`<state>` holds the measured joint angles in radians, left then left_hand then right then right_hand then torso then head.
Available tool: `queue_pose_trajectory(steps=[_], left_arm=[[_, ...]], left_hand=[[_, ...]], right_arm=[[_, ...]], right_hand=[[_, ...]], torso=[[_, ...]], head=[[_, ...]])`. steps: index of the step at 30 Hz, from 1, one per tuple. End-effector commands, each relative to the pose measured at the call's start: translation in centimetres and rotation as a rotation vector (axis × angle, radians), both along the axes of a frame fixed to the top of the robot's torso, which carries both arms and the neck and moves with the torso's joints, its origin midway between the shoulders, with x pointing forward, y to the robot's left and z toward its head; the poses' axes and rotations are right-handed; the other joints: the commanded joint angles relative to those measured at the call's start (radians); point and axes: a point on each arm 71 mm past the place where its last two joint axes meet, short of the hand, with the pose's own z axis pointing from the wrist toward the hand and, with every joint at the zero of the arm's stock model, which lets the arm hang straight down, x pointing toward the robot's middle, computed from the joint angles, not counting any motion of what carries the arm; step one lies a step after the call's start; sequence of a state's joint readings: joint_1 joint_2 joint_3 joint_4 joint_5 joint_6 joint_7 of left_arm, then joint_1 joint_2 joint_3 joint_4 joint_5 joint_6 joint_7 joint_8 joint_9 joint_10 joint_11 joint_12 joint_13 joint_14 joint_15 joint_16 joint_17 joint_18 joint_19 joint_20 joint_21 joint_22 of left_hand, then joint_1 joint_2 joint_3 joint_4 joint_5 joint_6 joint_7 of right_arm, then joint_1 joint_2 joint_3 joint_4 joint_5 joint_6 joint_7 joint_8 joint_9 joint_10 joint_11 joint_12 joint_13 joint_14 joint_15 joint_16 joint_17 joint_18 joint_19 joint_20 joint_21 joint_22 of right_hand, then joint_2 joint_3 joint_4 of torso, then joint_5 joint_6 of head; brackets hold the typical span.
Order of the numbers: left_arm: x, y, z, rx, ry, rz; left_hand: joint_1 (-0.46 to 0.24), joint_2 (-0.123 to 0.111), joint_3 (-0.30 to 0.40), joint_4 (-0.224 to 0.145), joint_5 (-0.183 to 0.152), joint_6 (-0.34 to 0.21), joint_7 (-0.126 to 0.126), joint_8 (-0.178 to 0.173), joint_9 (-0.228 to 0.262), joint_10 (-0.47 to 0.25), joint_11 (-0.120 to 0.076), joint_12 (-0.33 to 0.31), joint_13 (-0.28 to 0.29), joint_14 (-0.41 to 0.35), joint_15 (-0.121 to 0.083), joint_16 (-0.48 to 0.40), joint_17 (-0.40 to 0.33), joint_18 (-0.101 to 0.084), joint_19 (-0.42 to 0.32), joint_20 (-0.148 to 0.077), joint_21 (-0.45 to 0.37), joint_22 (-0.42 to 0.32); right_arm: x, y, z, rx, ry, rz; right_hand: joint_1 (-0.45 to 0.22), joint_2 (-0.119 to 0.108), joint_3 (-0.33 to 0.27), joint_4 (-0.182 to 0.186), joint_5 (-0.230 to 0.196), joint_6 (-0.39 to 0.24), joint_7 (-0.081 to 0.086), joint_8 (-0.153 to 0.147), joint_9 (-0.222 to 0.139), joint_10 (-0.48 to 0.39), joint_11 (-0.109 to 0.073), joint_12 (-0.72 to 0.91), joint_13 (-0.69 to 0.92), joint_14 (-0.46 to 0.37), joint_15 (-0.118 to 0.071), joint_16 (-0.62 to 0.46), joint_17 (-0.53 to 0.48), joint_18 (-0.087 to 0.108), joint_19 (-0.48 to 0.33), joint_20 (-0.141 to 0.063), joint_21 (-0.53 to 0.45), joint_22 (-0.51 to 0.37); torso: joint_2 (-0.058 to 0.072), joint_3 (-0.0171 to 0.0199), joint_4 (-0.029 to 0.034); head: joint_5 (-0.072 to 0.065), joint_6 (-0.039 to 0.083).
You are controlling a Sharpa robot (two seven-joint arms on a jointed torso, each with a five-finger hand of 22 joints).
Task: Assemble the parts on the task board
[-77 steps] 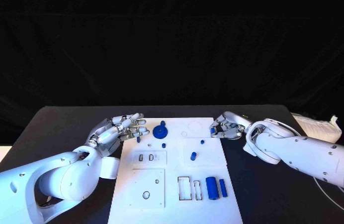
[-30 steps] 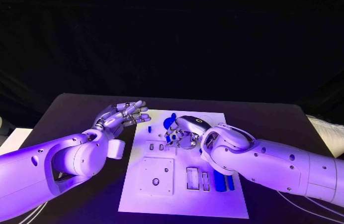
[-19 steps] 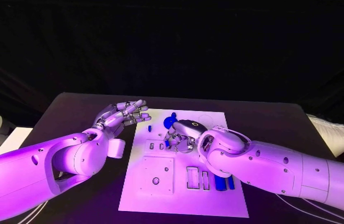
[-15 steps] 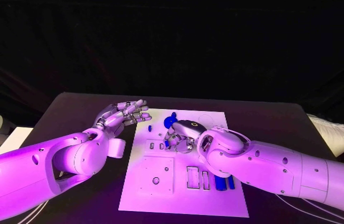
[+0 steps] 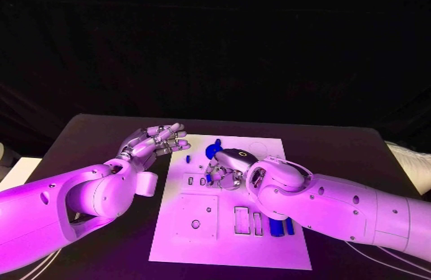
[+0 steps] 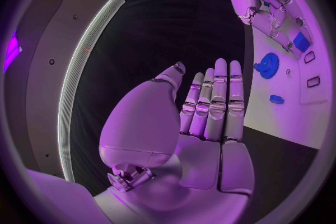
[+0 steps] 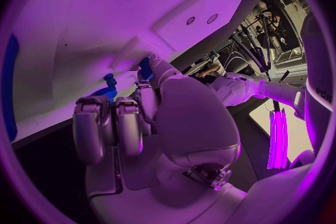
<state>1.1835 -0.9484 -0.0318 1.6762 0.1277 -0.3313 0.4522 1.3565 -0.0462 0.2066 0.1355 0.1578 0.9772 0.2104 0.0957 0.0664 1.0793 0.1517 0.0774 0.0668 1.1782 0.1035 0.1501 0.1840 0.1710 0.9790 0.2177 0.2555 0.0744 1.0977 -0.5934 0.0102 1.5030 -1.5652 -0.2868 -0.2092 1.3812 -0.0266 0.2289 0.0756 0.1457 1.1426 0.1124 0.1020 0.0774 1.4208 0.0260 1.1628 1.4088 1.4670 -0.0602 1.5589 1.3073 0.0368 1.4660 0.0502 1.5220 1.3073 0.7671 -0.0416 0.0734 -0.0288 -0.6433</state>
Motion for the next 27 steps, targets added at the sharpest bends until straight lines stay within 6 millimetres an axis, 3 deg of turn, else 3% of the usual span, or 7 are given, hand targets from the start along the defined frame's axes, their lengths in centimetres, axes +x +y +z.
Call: queue_pose_trajectory(steps=[1,11,27], left_arm=[[-0.1,-0.27,0.15,-0.015,-0.009,-0.02],[-0.13,-0.32,0.15,-0.015,-0.007,-0.022],[-0.13,-0.33,0.13,-0.015,-0.005,-0.025]], left_hand=[[0.006,0.001,0.001,-0.007,-0.005,0.003,0.004,-0.004,0.0,0.003,0.006,-0.007,-0.001,0.004,0.001,-0.004,0.001,0.013,0.005,-0.001,-0.006,-0.001],[0.006,0.001,0.001,-0.007,-0.005,0.003,0.004,-0.004,0.0,0.003,0.006,-0.007,-0.001,0.004,0.001,-0.004,0.001,0.013,0.005,-0.001,-0.006,-0.001],[0.006,0.001,0.001,-0.007,-0.005,0.003,0.004,-0.004,0.0,0.003,0.006,-0.007,-0.001,0.004,0.001,-0.004,0.001,0.013,0.005,-0.001,-0.006,-0.001]], right_arm=[[-0.03,-0.26,-0.84,-0.06,0.026,-0.012],[-0.04,-0.26,-0.91,-0.077,0.022,-0.017],[-0.14,-0.06,-0.85,-0.07,0.01,-0.018]], right_hand=[[-0.014,-0.003,0.005,0.0,-0.003,0.029,-0.028,-0.001,0.011,0.016,-0.024,-0.018,-0.079,0.095,-0.004,-0.007,0.221,-0.013,0.048,-0.005,0.002,0.16],[-0.041,-0.038,0.007,0.002,-0.011,-0.042,0.004,-0.041,-0.008,-0.027,0.002,-0.124,-0.138,0.093,0.017,-0.01,0.215,-0.013,0.046,0.011,0.0,0.158],[-0.056,-0.064,0.007,0.005,-0.017,-0.075,0.015,-0.041,-0.013,-0.047,0.012,-0.17,-0.168,0.093,0.027,-0.012,0.212,-0.012,0.046,0.023,0.0,0.157]], torso=[[-0.001,-0.0001,-0.0003],[0.0,0.0003,-0.0004],[0.0,0.0004,-0.0006]], head=[[0.0,-0.001],[0.001,-0.003],[0.002,-0.008]])
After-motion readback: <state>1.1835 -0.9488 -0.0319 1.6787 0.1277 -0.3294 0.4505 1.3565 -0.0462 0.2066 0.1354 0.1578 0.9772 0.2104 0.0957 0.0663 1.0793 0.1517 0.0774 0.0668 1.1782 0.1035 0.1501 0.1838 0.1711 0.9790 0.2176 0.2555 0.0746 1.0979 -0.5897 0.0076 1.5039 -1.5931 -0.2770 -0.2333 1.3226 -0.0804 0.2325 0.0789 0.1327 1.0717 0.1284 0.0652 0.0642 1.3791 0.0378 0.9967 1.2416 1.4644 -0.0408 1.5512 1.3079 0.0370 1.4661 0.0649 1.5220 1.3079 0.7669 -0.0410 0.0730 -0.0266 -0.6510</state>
